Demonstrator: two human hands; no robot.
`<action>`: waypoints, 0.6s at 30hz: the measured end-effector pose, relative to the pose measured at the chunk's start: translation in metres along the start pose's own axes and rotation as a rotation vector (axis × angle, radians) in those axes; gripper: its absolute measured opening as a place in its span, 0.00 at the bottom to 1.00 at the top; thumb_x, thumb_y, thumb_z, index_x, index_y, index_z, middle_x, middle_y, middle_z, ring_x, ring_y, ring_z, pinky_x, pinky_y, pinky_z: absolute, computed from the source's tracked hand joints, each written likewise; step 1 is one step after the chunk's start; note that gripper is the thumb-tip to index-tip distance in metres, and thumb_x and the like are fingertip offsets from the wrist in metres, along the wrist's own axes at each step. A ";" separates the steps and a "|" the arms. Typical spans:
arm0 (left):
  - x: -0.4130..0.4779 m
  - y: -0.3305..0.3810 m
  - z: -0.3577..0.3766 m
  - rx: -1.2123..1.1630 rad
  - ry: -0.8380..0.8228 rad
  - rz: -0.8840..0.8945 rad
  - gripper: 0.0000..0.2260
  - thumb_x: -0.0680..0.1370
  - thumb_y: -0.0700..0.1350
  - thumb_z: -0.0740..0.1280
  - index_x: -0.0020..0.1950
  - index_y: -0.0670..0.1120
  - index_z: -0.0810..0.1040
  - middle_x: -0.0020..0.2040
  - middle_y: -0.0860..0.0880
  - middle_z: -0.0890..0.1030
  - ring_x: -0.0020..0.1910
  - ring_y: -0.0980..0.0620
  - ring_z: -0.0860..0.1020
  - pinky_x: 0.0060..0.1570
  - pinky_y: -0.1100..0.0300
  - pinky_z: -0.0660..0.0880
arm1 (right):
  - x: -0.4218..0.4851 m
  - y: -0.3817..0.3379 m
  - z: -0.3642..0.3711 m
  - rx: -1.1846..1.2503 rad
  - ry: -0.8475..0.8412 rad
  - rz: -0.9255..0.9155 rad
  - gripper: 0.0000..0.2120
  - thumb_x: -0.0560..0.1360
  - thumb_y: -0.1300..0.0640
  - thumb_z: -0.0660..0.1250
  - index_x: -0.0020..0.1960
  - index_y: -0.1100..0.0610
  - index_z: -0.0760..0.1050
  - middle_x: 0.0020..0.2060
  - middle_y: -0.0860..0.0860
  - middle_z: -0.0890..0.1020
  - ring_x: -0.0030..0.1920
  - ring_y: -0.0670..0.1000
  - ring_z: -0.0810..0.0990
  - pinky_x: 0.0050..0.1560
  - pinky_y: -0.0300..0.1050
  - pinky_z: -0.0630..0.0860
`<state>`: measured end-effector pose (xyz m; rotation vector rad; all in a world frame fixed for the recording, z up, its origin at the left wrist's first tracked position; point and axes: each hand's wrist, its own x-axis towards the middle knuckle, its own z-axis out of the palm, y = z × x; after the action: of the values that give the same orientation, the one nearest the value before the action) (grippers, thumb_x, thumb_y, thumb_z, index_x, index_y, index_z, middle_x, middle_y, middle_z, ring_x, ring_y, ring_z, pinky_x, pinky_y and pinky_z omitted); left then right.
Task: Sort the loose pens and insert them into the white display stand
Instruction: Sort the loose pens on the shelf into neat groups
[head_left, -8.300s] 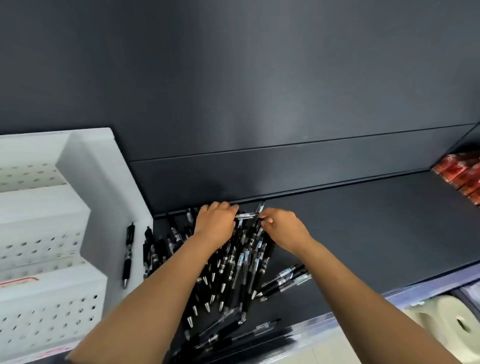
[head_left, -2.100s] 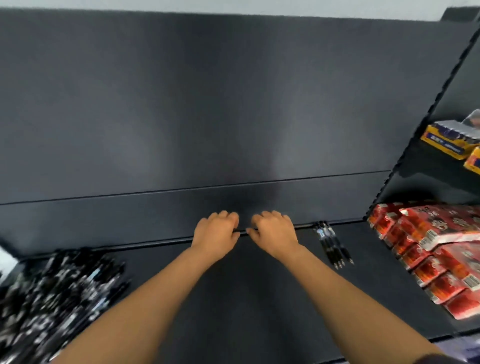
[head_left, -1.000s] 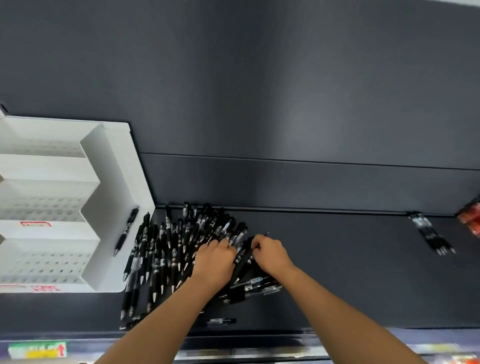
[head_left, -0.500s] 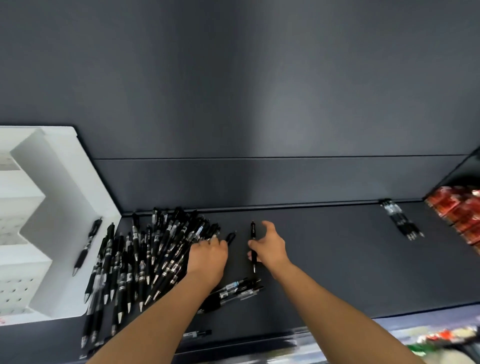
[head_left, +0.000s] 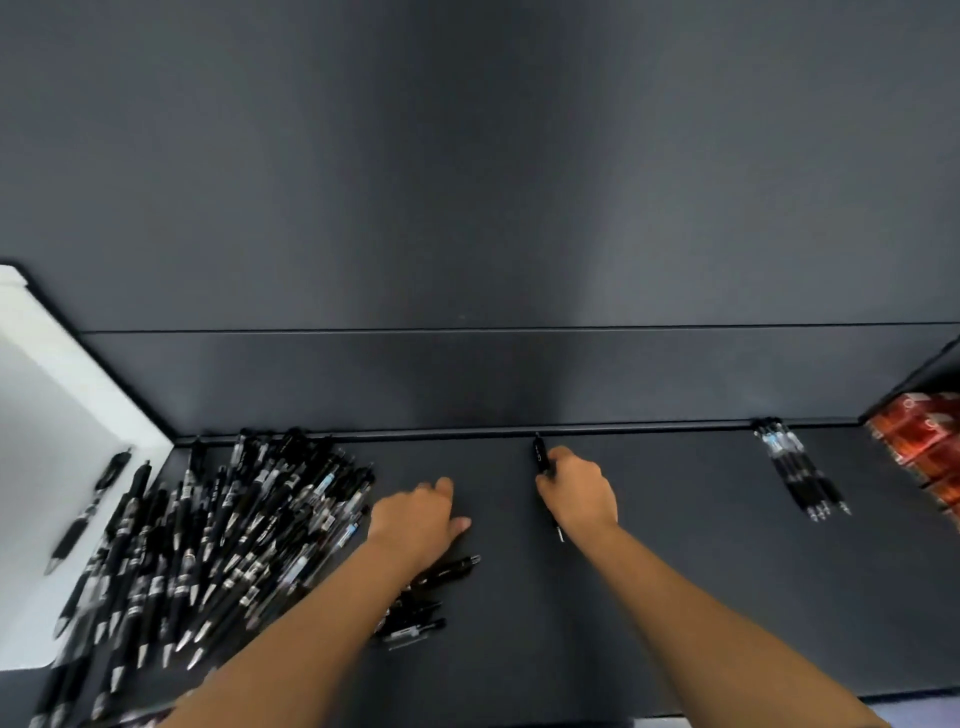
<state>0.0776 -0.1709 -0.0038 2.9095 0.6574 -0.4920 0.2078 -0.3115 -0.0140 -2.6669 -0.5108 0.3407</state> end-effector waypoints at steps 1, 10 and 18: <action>-0.001 0.000 0.002 -0.014 0.008 0.015 0.21 0.79 0.60 0.54 0.63 0.46 0.66 0.60 0.45 0.74 0.59 0.43 0.75 0.50 0.50 0.73 | 0.003 0.003 0.000 -0.011 -0.003 -0.018 0.09 0.77 0.58 0.61 0.56 0.58 0.73 0.47 0.57 0.81 0.46 0.60 0.80 0.36 0.44 0.70; -0.006 0.007 -0.001 -0.058 -0.191 0.192 0.17 0.73 0.60 0.65 0.51 0.48 0.70 0.54 0.49 0.73 0.54 0.48 0.74 0.47 0.54 0.70 | 0.012 0.006 0.003 -0.077 -0.041 -0.199 0.12 0.77 0.55 0.62 0.59 0.56 0.72 0.53 0.54 0.79 0.52 0.58 0.79 0.42 0.47 0.73; -0.009 0.004 -0.002 0.034 -0.103 0.135 0.11 0.76 0.52 0.63 0.52 0.47 0.71 0.55 0.45 0.77 0.55 0.42 0.76 0.45 0.55 0.70 | 0.009 0.007 0.004 -0.014 -0.102 -0.215 0.13 0.78 0.54 0.62 0.61 0.57 0.71 0.53 0.55 0.79 0.51 0.58 0.79 0.44 0.48 0.76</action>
<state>0.0727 -0.1779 0.0010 2.9108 0.4401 -0.6369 0.2165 -0.3124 -0.0220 -2.5860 -0.8259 0.4118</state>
